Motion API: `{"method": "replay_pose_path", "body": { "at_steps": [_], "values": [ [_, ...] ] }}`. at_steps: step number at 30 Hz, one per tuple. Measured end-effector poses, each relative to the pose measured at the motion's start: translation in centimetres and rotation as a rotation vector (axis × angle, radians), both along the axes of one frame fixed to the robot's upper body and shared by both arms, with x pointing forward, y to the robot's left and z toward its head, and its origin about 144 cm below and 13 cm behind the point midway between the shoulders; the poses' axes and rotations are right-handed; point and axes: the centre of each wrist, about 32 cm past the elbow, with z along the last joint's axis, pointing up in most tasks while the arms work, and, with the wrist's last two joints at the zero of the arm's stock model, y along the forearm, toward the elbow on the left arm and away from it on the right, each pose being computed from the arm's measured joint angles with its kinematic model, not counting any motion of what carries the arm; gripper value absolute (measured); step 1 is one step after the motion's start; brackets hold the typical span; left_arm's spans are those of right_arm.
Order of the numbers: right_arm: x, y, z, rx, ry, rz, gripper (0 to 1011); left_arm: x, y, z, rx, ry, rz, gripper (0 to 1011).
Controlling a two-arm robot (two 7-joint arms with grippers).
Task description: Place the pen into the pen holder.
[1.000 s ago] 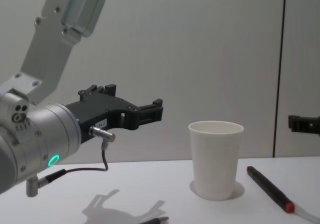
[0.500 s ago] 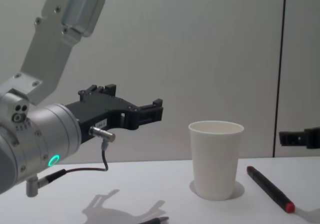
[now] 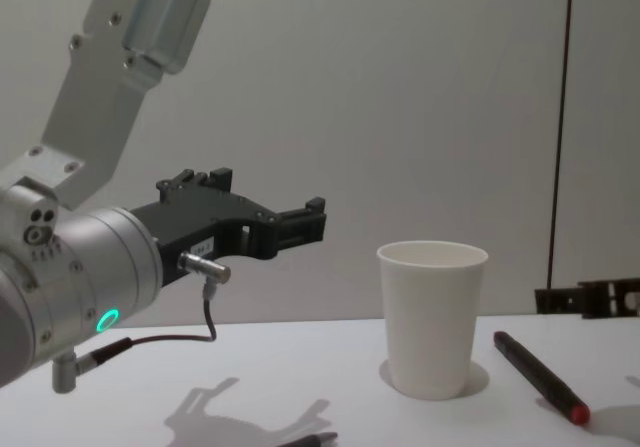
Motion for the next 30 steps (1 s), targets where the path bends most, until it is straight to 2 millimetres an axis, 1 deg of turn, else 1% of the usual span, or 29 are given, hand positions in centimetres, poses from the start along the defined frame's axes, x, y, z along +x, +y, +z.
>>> {"method": "replay_pose_path", "body": {
  "at_steps": [13,30],
  "values": [
    [0.8,1.5,-1.5,-0.010,0.038,-0.024,1002,0.0,0.0,0.0,0.000,0.000,0.000,1001],
    [1.6,3.1,-3.3,-0.076,0.041,-0.033,1002,0.0,0.0,0.0,0.000,0.000,0.000,1001]
  ]
}}
